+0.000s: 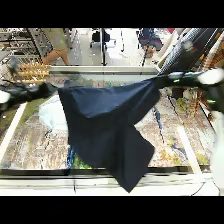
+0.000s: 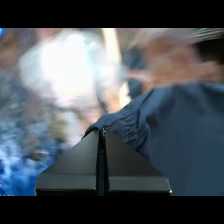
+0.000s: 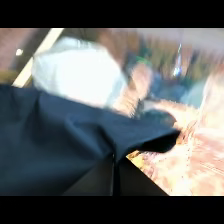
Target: Fold the clothes and pants, and hang the long-sleeved shirts on hangers.
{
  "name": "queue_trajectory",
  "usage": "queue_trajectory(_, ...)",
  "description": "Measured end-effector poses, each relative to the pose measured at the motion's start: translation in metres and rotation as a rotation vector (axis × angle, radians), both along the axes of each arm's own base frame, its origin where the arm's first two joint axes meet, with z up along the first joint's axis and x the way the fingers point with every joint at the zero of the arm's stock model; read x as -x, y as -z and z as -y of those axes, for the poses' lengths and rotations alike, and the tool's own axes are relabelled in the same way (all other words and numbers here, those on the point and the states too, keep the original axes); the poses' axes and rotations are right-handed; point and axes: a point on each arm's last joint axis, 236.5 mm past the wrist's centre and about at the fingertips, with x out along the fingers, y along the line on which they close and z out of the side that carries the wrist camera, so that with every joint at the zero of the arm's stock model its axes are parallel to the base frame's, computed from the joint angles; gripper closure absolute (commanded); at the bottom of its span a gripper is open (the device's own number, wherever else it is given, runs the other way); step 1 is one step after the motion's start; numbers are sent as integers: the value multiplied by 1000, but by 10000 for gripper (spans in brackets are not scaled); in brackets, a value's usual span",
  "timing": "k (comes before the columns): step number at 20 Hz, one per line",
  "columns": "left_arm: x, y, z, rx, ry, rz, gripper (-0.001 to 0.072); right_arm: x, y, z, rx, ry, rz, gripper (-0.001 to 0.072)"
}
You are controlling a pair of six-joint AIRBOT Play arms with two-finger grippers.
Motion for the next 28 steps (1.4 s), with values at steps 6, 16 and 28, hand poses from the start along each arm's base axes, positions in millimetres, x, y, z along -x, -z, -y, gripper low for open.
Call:
queue_trajectory(6, -40, 83, -52, -82, -71, -114, 127, -49, 86, 28, -32, 117, -163, 174)
queue_trajectory(16, 85, 205, -61, -16, 30, -713, 173, 229, 173, 51, -177, 128, -824, 214)
queue_trajectory(28, 83, 248, -7, 131, 20, -775, 175, 361, 260, -35, -414, 28, -1013, 267)
